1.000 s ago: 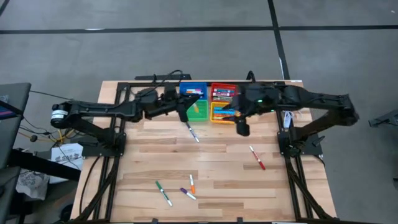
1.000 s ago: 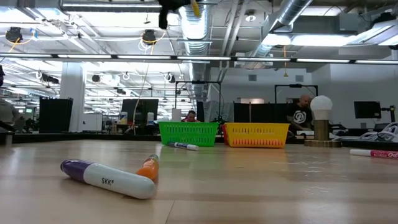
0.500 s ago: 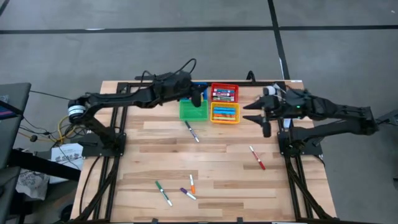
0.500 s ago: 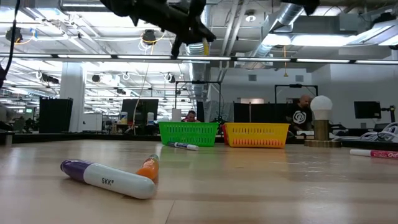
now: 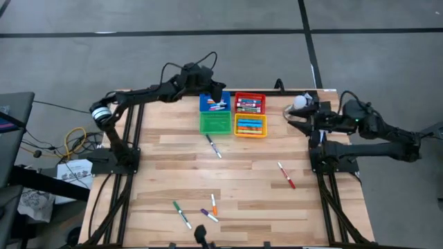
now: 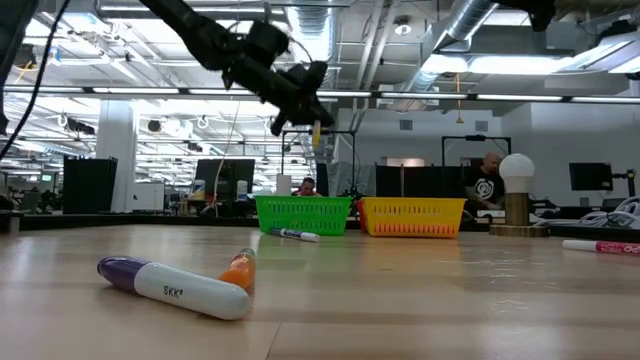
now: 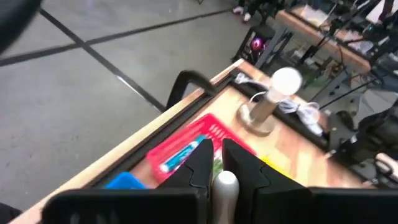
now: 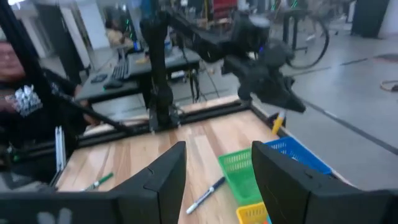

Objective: Pick & Place Markers
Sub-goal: Put the yellow pen into the blue bin

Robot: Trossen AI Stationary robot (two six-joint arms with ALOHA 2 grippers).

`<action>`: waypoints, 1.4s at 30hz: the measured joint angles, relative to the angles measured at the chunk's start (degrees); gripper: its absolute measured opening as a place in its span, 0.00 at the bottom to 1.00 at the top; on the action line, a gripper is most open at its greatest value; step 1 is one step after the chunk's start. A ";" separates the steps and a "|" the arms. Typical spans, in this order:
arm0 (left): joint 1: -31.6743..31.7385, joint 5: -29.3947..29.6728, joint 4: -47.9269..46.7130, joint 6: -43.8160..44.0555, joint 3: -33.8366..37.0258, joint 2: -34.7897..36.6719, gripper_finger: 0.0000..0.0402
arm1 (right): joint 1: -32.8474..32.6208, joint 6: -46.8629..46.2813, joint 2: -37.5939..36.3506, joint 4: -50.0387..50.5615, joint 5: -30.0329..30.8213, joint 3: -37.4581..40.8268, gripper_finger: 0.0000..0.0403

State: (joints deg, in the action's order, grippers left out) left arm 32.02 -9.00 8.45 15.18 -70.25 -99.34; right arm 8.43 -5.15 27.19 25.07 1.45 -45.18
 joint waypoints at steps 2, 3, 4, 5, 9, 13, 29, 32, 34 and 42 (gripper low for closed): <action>1.70 -2.61 -0.49 -1.26 -1.31 -2.14 0.06 | 0.56 -0.11 -2.06 -1.38 0.26 1.37 0.42; 2.32 -3.70 -0.96 -1.71 -2.37 -3.26 0.06 | 0.92 -0.52 -3.12 -1.81 0.40 2.05 0.42; 2.84 -4.87 -2.21 -2.42 -3.57 -4.35 0.06 | 1.33 -1.22 -4.08 -1.96 0.85 2.66 0.42; 3.20 -5.95 -3.71 -3.37 -5.01 -5.45 0.06 | 1.71 -2.01 -4.98 -2.07 1.52 3.23 0.42; 3.88 -9.08 -12.52 -8.56 -11.30 -10.09 0.06 | 3.38 -3.84 -8.89 -2.95 3.28 5.89 0.42; 3.86 -9.55 -21.15 -13.68 -16.84 -14.13 0.06 | 4.75 -4.74 -11.42 -3.36 3.24 6.80 0.42; 6.16 -9.46 -31.78 -26.57 -20.44 -17.08 0.06 | 5.66 -5.00 -12.65 -3.16 3.21 7.05 0.42; 6.06 -9.51 -31.84 -26.98 -20.44 -17.20 0.06 | 5.66 -5.00 -12.65 -3.26 3.20 7.05 0.42; 6.04 -9.91 -31.84 -26.98 -20.44 -17.78 0.06 | 5.66 -5.00 -12.65 -3.27 3.22 7.05 0.42; 6.09 -12.14 -32.24 -25.40 -20.37 -21.90 0.06 | 5.57 -5.07 -12.65 -3.27 3.26 7.05 0.42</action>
State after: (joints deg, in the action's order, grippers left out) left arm 38.11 -21.15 -23.79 -10.22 -90.63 -121.24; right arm 14.00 -10.22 14.55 21.80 4.71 -38.13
